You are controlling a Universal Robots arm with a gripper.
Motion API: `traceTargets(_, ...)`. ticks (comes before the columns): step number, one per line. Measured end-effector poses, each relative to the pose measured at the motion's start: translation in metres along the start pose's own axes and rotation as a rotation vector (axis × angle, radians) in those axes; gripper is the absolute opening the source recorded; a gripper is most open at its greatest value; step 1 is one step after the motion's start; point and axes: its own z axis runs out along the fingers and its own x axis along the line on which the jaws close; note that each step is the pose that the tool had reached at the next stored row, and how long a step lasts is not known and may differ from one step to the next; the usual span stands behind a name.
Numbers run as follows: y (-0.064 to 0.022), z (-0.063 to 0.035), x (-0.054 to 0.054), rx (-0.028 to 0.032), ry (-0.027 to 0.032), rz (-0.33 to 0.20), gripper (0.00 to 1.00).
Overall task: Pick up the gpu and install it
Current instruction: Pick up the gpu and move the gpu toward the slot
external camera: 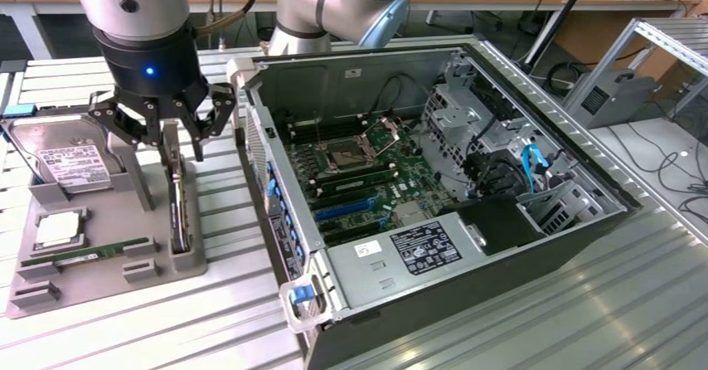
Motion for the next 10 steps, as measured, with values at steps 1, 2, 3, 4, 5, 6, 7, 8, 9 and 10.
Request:
traceTargets(1, -0.0002, 0.0007, 0.0002, -0.0001, -0.0001, 0.0, 0.42)
traceTargets(2, -0.0004, 0.0013, 0.0004, 0.0, 0.0, 0.0, 0.42)
traceTargets(3, -0.0006, 0.002, 0.0006, 0.0, 0.0, 0.0, 0.42)
traceTargets(4, -0.0007, 0.0026, 0.0007, 0.0, 0.0, 0.0, 0.42)
traceTargets(5, -0.0008, 0.0032, 0.0008, -0.0001, -0.0001, 0.0, 0.42)
traceTargets(6, -0.0009, 0.0034, 0.0009, 0.0, 0.0, 0.0, 0.42)
traceTargets(7, -0.0011, 0.0039, 0.0009, 0.0, 0.0, 0.0, 0.42)
traceTargets(8, -0.0011, 0.0044, 0.001, 0.0, 0.0, 0.0, 0.42)
traceTargets(9, -0.0013, 0.0051, 0.0011, 0.0, 0.0, 0.0, 0.42)
traceTargets(10, -0.0014, 0.0056, 0.0011, 0.0, 0.0, 0.0, 0.42)
